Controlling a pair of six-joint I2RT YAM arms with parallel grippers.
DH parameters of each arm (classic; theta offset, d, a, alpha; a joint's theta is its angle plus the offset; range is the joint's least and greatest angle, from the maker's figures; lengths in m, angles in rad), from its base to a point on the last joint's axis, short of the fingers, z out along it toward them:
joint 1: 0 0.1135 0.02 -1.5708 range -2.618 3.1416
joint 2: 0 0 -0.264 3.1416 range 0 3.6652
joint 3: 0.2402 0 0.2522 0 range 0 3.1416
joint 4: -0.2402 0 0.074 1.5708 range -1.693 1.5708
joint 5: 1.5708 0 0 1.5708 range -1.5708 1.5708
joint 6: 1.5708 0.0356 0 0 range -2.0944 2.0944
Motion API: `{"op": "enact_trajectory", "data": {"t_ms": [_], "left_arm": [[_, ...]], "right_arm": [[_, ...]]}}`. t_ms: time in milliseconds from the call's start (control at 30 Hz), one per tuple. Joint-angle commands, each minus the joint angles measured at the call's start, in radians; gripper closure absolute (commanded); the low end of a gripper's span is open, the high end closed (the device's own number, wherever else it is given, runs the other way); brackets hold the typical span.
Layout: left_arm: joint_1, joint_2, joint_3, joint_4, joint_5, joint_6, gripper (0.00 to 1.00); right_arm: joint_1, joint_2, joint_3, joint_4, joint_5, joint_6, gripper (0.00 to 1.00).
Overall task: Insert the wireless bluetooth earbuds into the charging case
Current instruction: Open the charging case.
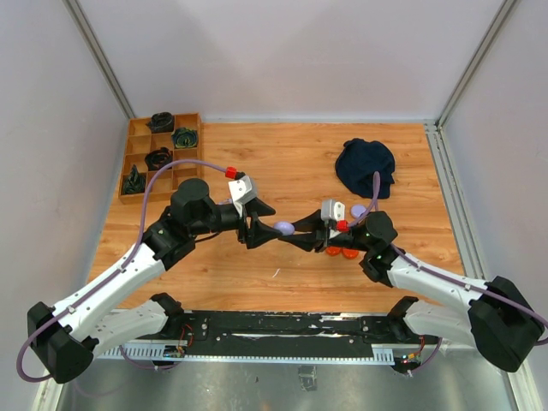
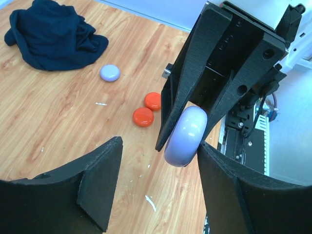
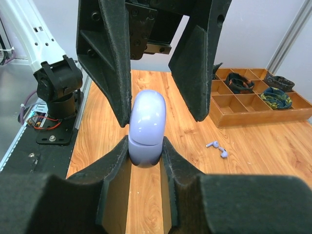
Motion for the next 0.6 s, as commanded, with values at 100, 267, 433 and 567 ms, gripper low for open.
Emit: {"op": "enact_trajectory", "data": {"t_ms": [100, 267, 433, 567], "left_arm": [[-0.002, -0.001, 0.068, 0.027, -0.054, -0.033, 0.31], [-0.002, -0.001, 0.082, 0.016, -0.075, -0.044, 0.29], [-0.002, 0.004, 0.083, 0.006, -0.087, -0.075, 0.27], [-0.002, -0.002, 0.063, -0.005, -0.131, -0.116, 0.23]], "right_arm": [[-0.003, -0.029, -0.024, -0.041, -0.027, -0.054, 0.93], [-0.003, -0.034, -0.029, -0.064, -0.014, -0.069, 0.93], [-0.012, -0.041, -0.046, -0.073, 0.021, -0.076, 0.93], [-0.028, -0.053, -0.071, -0.088, 0.082, -0.091, 0.93]]}}
